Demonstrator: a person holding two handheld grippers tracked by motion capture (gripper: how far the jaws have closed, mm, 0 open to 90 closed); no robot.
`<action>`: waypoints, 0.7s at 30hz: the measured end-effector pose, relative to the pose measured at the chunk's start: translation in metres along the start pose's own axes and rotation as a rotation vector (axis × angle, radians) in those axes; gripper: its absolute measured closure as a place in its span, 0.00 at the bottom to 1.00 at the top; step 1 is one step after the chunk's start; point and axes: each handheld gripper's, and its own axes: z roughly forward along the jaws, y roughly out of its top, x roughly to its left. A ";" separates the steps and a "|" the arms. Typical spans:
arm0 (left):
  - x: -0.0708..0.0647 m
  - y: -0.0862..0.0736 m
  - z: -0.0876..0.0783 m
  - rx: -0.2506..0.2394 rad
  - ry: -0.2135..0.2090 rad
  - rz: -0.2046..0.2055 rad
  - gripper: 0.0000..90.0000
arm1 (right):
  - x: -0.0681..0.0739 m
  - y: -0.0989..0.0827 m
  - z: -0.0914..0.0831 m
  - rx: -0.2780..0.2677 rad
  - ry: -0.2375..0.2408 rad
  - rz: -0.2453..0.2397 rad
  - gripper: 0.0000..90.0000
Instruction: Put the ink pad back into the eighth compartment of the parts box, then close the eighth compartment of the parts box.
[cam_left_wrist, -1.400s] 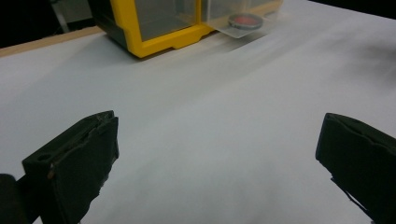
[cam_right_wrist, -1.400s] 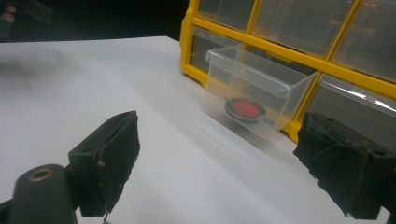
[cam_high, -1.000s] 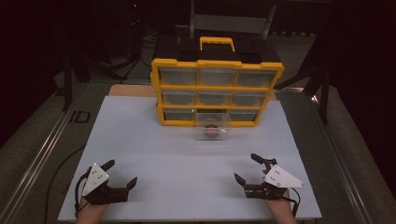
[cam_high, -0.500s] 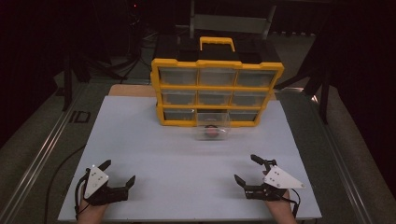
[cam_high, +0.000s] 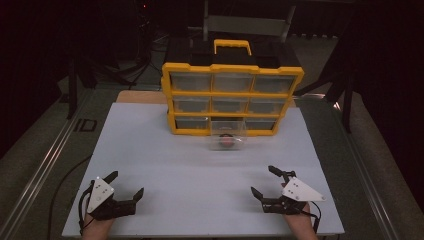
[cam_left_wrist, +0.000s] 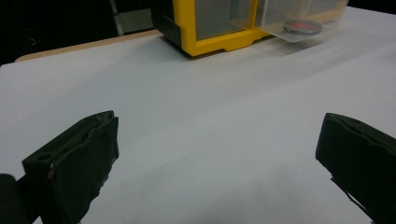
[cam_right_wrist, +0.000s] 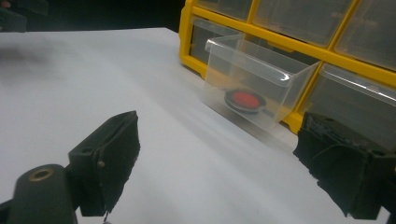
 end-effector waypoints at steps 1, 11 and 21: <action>0.000 0.000 0.000 -0.001 0.000 -0.003 0.00 | 0.000 0.000 0.000 0.000 0.001 0.000 0.14; 0.001 0.000 -0.001 -0.006 0.003 -0.004 0.00 | -0.001 0.000 -0.001 -0.003 -0.003 0.007 0.14; 0.000 0.001 0.001 -0.016 0.001 -0.004 0.00 | -0.001 0.002 -0.004 -0.007 -0.012 -0.001 0.14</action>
